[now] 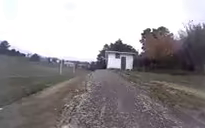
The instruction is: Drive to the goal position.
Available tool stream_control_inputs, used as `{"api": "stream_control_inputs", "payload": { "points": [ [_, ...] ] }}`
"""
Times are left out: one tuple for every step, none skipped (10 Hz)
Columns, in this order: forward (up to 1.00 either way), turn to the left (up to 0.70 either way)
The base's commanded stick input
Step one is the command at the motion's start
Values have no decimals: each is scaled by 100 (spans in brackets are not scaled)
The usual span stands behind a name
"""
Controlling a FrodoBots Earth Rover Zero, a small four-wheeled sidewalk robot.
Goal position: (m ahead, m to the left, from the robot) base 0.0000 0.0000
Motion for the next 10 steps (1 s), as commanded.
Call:
{"api": "stream_control_inputs", "payload": {
  "points": [
    [60, -12],
    [60, -14],
    [60, -15],
    [60, -15],
    [60, -15],
    [60, -15],
    [60, -15],
    [60, -15],
    [60, -9],
    [60, -3]
  ]
}}
